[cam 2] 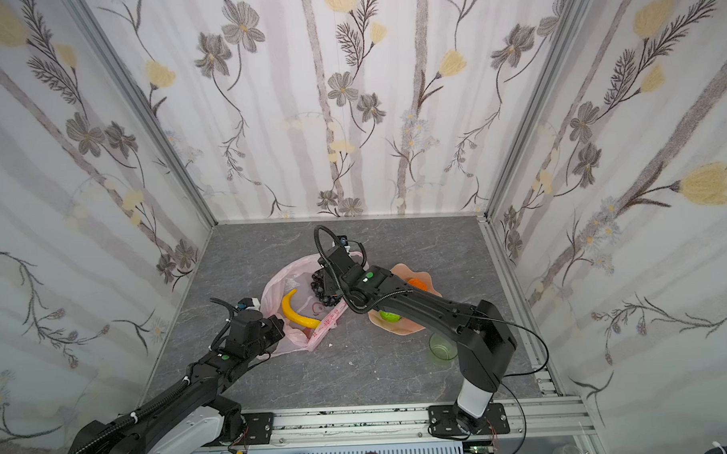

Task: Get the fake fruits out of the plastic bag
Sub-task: 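Carry the small orange with the right gripper over the peach plate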

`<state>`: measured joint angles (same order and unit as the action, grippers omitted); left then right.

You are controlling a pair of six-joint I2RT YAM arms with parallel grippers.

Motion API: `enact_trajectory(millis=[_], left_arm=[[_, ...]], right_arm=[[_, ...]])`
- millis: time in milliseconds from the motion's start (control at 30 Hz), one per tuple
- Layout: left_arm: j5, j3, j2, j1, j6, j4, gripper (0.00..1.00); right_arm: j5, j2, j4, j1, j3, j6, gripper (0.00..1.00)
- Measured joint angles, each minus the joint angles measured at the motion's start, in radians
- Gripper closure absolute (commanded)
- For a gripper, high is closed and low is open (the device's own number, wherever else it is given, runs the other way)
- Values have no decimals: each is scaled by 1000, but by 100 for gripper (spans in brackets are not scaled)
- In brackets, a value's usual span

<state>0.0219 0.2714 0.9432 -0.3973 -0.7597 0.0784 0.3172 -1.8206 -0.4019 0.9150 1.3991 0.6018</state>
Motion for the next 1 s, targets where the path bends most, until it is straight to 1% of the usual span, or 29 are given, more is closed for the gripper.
enact_trajectory(millis=[133, 367, 467, 533, 733, 1000], left_arm=[[0, 0, 2, 0, -7, 0, 96], [0, 0, 6, 0, -19, 0, 96], [-1, 0, 9, 1, -24, 0, 96], [-1, 0, 11, 1, -26, 0, 96], [-1, 0, 20, 1, -33, 0, 96], [-1, 2, 40, 1, -38, 0, 96]], right_arm=[[33, 112, -4, -21, -92, -10, 99], [87, 274, -16, -87, -251, -20, 99], [91, 328, -12, -128, -304, -27, 99], [109, 355, -13, -151, -337, -27, 98], [113, 415, -32, -180, -420, -35, 98], [119, 433, -39, -227, -482, -39, 97]])
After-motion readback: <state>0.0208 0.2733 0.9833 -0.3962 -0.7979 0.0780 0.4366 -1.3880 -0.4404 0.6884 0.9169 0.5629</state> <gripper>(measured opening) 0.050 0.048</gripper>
